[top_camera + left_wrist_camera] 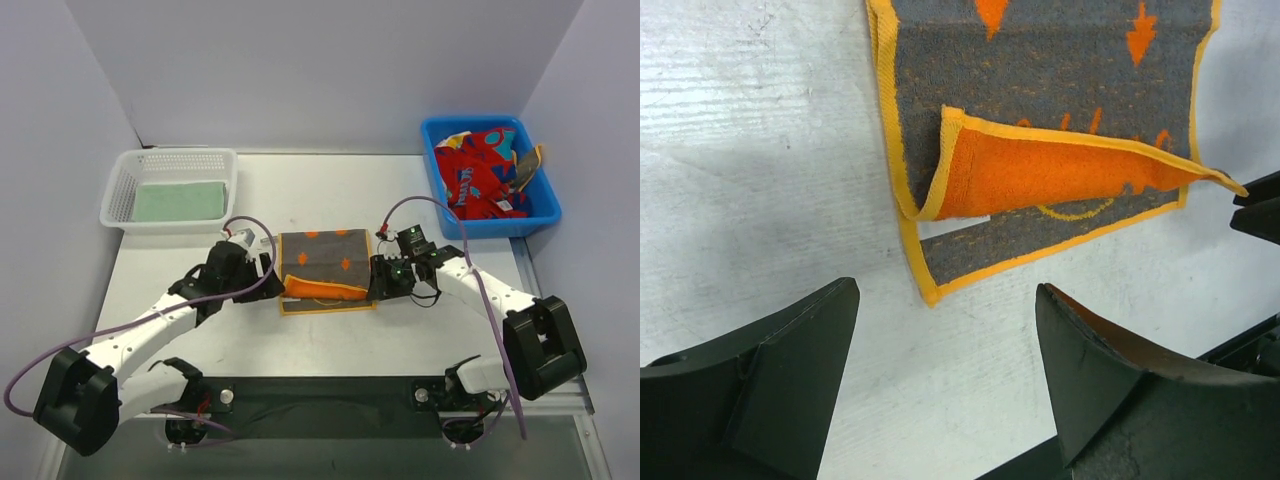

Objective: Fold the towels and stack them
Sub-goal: Fold the towel

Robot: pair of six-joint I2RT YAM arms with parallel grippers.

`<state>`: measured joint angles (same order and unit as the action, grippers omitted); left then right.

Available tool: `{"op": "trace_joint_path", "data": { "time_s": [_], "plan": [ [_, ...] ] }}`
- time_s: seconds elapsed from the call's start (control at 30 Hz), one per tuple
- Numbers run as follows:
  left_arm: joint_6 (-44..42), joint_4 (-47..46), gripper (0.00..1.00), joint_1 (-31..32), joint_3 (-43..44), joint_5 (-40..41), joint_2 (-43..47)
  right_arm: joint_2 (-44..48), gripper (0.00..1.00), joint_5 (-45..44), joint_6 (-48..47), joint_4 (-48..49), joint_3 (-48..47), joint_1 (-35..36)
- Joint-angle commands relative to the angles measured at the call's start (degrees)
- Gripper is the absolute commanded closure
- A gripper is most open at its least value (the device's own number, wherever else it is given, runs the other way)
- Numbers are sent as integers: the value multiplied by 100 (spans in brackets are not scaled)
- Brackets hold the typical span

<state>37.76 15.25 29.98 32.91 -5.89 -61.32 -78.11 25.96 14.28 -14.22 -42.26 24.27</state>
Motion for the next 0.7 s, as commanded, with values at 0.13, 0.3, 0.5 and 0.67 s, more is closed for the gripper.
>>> {"op": "trace_joint_path", "data": {
  "time_s": [0.13,0.3,0.5,0.67],
  "plan": [
    [-295,-74,20,96,1277,246,-960,199,62,-512,-84,-266,-581,60],
    [-462,-101,26,157,2192,465,-1935,182,64,-837,48,-240,-950,104],
    [-638,189,35,271,3265,510,-3280,-415,68,-1154,479,-64,-1162,227],
    [-726,444,50,439,3425,484,-3826,-855,71,-1207,453,-28,-1083,473]
  ]
}}
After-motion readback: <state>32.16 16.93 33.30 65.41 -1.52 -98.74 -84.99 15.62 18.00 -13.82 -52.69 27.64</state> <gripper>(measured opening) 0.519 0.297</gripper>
